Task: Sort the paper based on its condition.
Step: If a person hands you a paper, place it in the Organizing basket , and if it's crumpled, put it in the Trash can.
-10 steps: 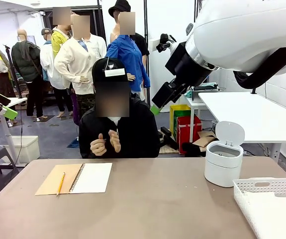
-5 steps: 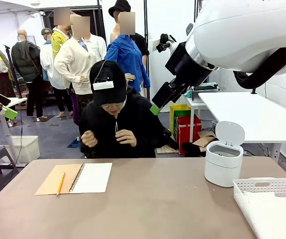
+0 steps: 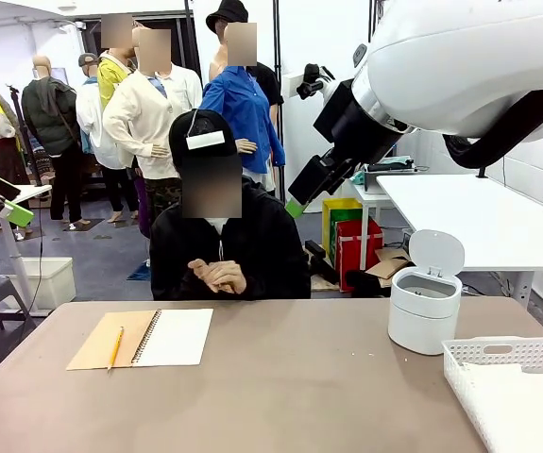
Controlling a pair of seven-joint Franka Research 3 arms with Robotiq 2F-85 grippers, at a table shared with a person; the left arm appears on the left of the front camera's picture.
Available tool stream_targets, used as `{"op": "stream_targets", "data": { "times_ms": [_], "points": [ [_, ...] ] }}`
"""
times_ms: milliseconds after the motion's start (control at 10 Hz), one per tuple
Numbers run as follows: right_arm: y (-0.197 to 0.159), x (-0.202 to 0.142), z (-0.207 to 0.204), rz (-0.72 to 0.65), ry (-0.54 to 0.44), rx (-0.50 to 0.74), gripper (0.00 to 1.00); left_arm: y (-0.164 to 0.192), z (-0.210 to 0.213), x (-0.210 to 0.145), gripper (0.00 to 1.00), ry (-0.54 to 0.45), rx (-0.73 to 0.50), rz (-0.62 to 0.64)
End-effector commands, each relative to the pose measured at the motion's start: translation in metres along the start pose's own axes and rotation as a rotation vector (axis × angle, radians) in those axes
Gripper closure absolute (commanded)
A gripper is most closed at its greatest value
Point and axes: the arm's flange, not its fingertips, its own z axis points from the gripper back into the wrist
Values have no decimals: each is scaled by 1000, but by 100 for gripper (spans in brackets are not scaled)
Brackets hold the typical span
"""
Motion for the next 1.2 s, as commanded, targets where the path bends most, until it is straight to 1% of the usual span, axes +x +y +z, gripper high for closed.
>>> {"op": "stream_targets", "data": {
  "times_ms": [0,500,600,800,1100],
  "points": [
    [1,0,0,0,-1,1,0,1,0,0,0,-6,10,2],
    [0,0,-2,-4,7,-3,0,1,0,0,0,-6,10,2],
    [1,0,-4,-11,18,7,0,1,0,0,0,-6,10,2],
    [0,-5,-7,-17,75,25,0,1,0,0,0,-6,10,2],
    [0,-5,-11,-19,83,36,0,1,0,0,0,-6,10,2]
  ]
}}
